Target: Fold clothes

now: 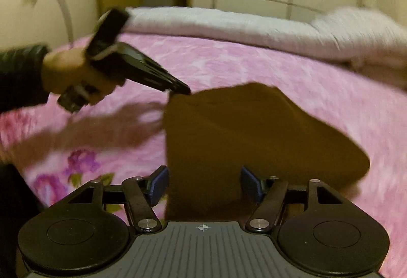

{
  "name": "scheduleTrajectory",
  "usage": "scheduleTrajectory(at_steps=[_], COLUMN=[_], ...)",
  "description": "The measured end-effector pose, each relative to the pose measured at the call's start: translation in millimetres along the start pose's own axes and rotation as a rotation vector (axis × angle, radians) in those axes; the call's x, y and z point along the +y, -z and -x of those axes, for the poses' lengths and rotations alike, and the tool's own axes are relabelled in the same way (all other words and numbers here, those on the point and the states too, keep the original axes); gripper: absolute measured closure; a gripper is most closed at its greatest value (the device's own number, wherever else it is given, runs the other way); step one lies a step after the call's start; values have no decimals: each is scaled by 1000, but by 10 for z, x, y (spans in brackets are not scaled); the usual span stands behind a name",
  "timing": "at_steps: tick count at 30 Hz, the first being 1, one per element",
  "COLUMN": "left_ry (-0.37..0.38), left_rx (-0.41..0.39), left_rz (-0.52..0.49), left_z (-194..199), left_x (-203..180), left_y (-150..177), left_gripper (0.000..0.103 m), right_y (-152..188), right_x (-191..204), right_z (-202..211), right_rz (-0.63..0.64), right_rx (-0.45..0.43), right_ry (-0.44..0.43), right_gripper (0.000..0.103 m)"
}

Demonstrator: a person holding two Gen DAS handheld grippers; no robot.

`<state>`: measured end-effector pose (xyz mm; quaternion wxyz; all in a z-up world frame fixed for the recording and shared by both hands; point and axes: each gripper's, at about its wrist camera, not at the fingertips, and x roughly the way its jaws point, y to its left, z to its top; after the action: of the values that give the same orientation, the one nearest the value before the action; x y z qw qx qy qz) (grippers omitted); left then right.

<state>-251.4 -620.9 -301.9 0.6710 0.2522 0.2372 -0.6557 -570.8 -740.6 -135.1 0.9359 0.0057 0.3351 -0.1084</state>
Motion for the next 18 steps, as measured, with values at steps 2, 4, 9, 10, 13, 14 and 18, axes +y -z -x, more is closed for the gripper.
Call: scheduleTrajectory(at_steps=[2, 4, 9, 10, 13, 14, 18], left_ry=[-14, -20, 58, 100, 223, 244, 263], left_rx=[-20, -40, -26, -24, -16, -16, -1], left_rz=[29, 47, 184, 244, 379, 404, 415], left_z=[100, 215, 429, 443, 405, 374, 154], left_x=[64, 121, 305, 347, 421, 429, 424], left_y=[25, 45, 121, 127, 134, 141, 76], left_gripper=[100, 96, 65, 65, 65, 65, 74], right_y=[-30, -48, -233, -278, -334, -341, -284], right_x=[166, 317, 534, 566, 615, 627, 644], right_z=[-77, -182, -612, -710, -889, -936, -1052], right_rz=[121, 233, 385, 409, 464, 477, 502], right_rx=[16, 28, 54, 61, 67, 70, 100], right_ry=[18, 34, 43, 50, 82, 90, 106], right_gripper=[36, 36, 36, 36, 36, 36, 37])
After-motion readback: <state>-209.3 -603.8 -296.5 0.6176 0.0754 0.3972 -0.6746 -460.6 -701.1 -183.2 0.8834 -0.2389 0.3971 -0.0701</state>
